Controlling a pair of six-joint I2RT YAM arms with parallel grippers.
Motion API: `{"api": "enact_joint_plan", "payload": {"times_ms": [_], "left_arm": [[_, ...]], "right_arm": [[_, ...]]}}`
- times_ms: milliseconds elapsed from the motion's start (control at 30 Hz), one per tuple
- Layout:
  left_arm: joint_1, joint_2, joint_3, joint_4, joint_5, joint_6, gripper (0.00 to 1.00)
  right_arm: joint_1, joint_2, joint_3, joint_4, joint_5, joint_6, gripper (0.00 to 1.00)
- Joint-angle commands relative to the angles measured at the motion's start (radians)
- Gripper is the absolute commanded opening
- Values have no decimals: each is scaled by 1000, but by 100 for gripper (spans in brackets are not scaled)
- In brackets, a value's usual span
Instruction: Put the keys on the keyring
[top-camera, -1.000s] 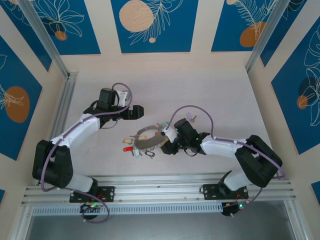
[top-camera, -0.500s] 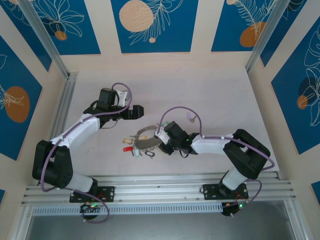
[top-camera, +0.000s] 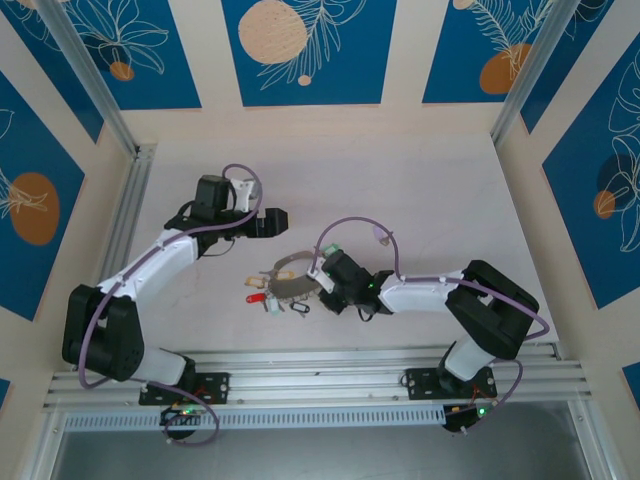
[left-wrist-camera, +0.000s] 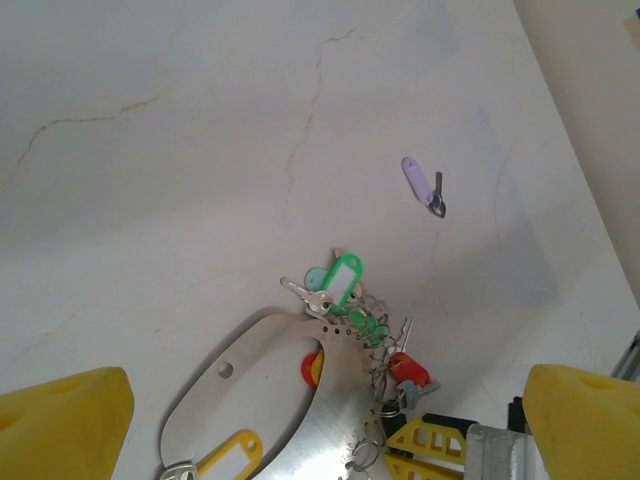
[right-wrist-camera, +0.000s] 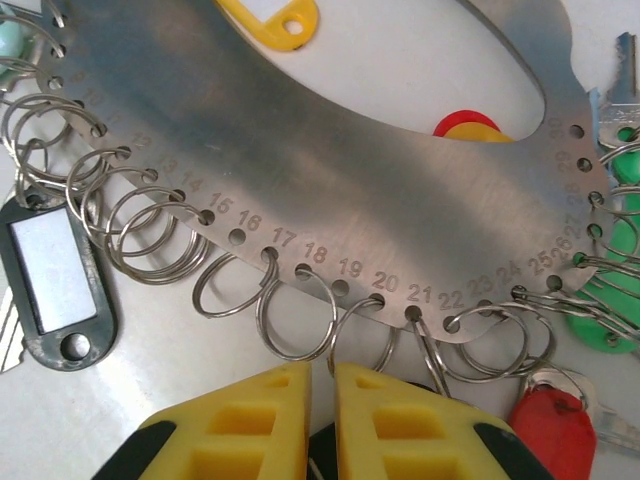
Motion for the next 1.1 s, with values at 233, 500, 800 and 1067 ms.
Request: {"api": "enact_joint_plan", "payload": {"times_ms": [233,500,800,1067], "left_arm": [[7,-48,-12,23,39,-18,100],[8,-73,-20,26,39,-17,100],[10,-77,-21,2,10,-6,100],[10,-87,-27,-34,-30,6,94]], "right_arm": [[14,55,30,-38,35,24,15],[5,94,59,-47,54,26,11],[2,24,28,-18,32,-12,0],[-34,-246,-52,25,-199,-102,0]]}}
